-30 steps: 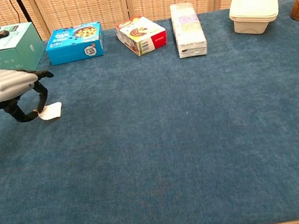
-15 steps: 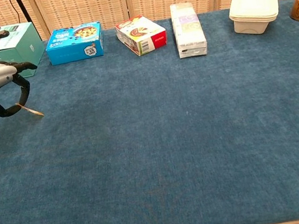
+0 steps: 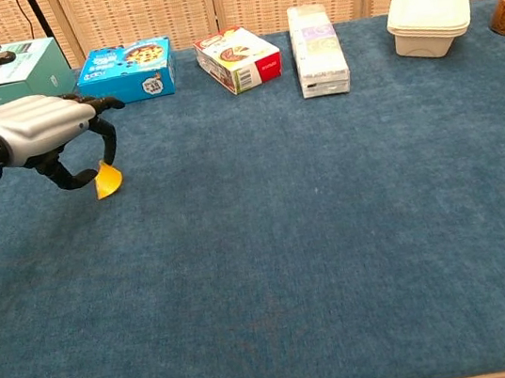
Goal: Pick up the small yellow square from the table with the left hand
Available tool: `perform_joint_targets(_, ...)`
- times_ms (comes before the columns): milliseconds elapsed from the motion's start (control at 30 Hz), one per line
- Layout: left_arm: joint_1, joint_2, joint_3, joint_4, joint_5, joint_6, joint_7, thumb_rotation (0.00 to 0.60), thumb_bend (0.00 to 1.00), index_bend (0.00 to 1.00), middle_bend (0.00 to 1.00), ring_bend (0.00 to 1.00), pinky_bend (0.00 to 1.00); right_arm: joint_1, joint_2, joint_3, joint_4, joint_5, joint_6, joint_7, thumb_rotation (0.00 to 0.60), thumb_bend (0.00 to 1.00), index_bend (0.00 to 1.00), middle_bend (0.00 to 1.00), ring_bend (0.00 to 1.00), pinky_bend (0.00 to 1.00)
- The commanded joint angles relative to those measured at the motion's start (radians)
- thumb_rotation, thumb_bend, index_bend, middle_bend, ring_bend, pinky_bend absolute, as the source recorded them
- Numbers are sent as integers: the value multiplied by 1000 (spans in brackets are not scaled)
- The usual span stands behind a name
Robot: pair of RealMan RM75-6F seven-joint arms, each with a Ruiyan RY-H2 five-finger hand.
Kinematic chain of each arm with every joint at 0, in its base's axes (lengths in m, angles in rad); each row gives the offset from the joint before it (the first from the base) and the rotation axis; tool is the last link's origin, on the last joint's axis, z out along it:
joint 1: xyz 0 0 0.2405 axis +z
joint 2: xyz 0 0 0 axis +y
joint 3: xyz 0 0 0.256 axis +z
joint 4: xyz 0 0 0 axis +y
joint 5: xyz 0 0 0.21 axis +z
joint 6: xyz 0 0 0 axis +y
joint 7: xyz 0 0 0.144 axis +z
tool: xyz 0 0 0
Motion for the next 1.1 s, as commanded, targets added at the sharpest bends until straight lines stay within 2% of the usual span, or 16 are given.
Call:
perform_joint_targets(33,-4,-2,-4,-9,0,-2,6,600,269,10,0,0,0,0,1,1,0,2,0,2,600,0,0,0,0,0)
perform_joint_targets(100,-4,2,-7,-20,5,1,4,600,180,0,0,0,0,-1,2,1,0,2,1,5,600,0,0,0,0,0)
perform_joint_targets(200,0,13,-11,-37,21,12,-10,600,111,0,0,0,0,-1,3,1,0,1,2,7,600,0,0,0,0,0)
perform_joint_targets(600,34,108,0,-159,41,39,-25,600,94,0,0,0,0,-4,4,-3,-6,-7,5,4,600,0,0,0,0,0)
perform_joint_targets(933,203,302,64,-387,140,271,-60,600,87,0,0,0,0,-9,7,-3,-9,-18,18,10,600,0,0,0,0,0)
perform_joint_targets(1033,269,347,92,-435,160,341,-87,600,69,0,0,0,0,-11,7,-5,-11,-27,23,12,600,0,0,0,0,0)
perform_joint_targets(1100,350,377,124,-450,184,431,-122,600,65,0,0,0,0,-13,8,-7,-11,-33,27,13,600,0,0,0,0,0)
